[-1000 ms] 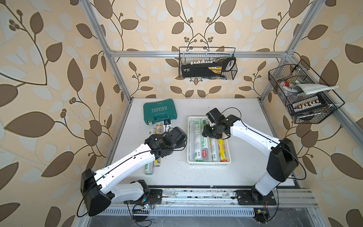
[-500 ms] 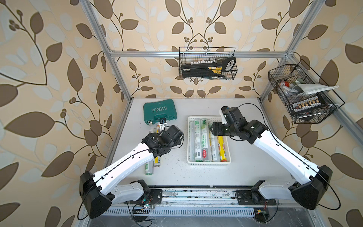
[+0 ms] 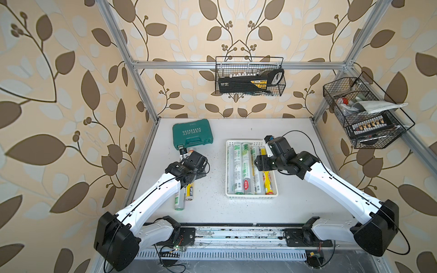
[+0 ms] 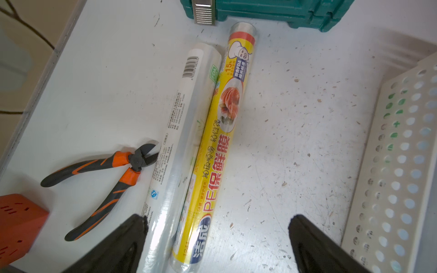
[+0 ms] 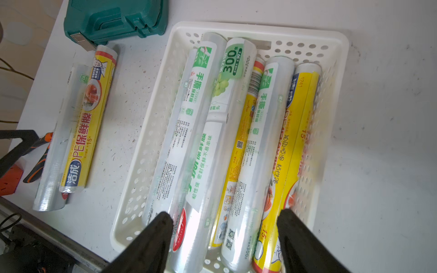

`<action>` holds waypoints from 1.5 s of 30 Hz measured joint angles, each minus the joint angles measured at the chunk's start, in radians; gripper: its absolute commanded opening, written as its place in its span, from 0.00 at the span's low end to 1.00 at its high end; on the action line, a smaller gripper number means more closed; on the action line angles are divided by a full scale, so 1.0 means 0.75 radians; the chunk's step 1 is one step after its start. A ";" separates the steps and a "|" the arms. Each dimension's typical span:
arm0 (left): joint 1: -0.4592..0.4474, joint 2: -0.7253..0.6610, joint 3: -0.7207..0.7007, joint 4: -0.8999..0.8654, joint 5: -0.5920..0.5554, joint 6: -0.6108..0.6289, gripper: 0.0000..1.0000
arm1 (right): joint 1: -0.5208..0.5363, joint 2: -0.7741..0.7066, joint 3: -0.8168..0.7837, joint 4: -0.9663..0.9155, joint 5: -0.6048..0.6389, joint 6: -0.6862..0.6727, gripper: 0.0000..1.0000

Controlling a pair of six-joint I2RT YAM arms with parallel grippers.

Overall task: Put the plastic wrap into the basket
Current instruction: Pick up the plastic wrap from the center of the board.

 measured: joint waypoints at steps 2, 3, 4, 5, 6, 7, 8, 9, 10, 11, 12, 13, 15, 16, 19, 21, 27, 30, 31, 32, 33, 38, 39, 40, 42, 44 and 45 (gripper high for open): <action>0.031 0.036 -0.005 0.023 0.019 0.000 0.99 | -0.001 -0.018 -0.034 0.024 -0.011 -0.018 0.73; 0.042 0.054 -0.005 0.033 0.028 0.000 0.99 | -0.002 -0.026 -0.048 0.033 -0.016 -0.025 0.73; 0.058 0.081 -0.005 0.047 0.043 0.000 0.99 | -0.004 -0.032 -0.061 0.037 -0.022 -0.032 0.73; 0.072 0.105 -0.005 0.062 0.051 0.000 0.99 | -0.006 -0.036 -0.072 0.041 -0.026 -0.039 0.73; 0.081 0.124 -0.006 0.075 0.058 -0.001 0.99 | -0.009 -0.038 -0.079 0.043 -0.028 -0.045 0.73; 0.093 0.149 -0.007 0.092 0.072 0.000 0.99 | -0.010 -0.038 -0.084 0.045 -0.030 -0.050 0.73; 0.101 0.170 -0.010 0.108 0.081 0.000 0.99 | -0.013 -0.038 -0.088 0.049 -0.034 -0.055 0.73; 0.109 0.190 -0.012 0.119 0.087 0.000 0.99 | -0.015 -0.038 -0.090 0.052 -0.035 -0.060 0.73; 0.111 0.212 -0.013 0.129 0.092 0.000 0.99 | -0.016 -0.038 -0.092 0.056 -0.038 -0.065 0.73; 0.117 0.234 -0.013 0.140 0.100 0.000 0.99 | -0.017 -0.040 -0.093 0.062 -0.039 -0.068 0.74; 0.120 0.254 -0.013 0.150 0.107 0.000 0.99 | -0.017 -0.041 -0.096 0.068 -0.040 -0.070 0.74; 0.126 0.276 -0.014 0.163 0.113 0.000 0.99 | -0.018 -0.044 -0.099 0.074 -0.040 -0.070 0.74; 0.135 0.315 -0.015 0.186 0.127 0.001 0.99 | -0.019 -0.052 -0.107 0.080 -0.046 -0.073 0.74; 0.138 0.333 -0.018 0.201 0.141 0.001 0.99 | -0.021 -0.054 -0.109 0.082 -0.050 -0.074 0.74; 0.145 0.378 -0.024 0.234 0.175 0.004 0.99 | -0.023 -0.055 -0.110 0.090 -0.056 -0.079 0.74; 0.152 0.414 -0.025 0.252 0.189 0.006 0.99 | -0.025 -0.055 -0.110 0.093 -0.059 -0.080 0.74; 0.152 0.504 -0.024 0.281 0.229 0.015 0.99 | -0.035 -0.055 -0.116 0.102 -0.060 -0.085 0.74; 0.152 0.559 -0.006 0.280 0.254 0.022 0.99 | -0.038 -0.055 -0.125 0.106 -0.067 -0.086 0.73; 0.152 0.575 0.002 0.280 0.257 0.023 0.99 | -0.039 -0.055 -0.127 0.106 -0.069 -0.088 0.74; 0.152 0.590 0.011 0.279 0.260 0.025 0.99 | -0.040 -0.055 -0.128 0.106 -0.070 -0.089 0.73; 0.152 0.598 0.017 0.280 0.260 0.025 0.99 | -0.041 -0.055 -0.128 0.107 -0.073 -0.089 0.73; 0.152 0.605 0.047 0.278 0.261 0.028 0.99 | -0.046 -0.055 -0.128 0.107 -0.079 -0.090 0.73; 0.152 0.609 0.055 0.278 0.260 0.030 0.99 | -0.050 -0.055 -0.128 0.107 -0.080 -0.090 0.73; 0.152 0.616 0.062 0.279 0.260 0.033 0.99 | -0.051 -0.055 -0.128 0.107 -0.080 -0.090 0.73; 0.152 0.636 0.078 0.275 0.259 0.048 0.99 | -0.055 -0.055 -0.128 0.107 -0.084 -0.090 0.73; 0.152 0.657 0.096 0.274 0.255 0.057 0.99 | -0.059 -0.055 -0.128 0.108 -0.086 -0.092 0.73; 0.152 0.667 0.104 0.275 0.253 0.062 0.99 | -0.060 -0.055 -0.128 0.108 -0.089 -0.094 0.72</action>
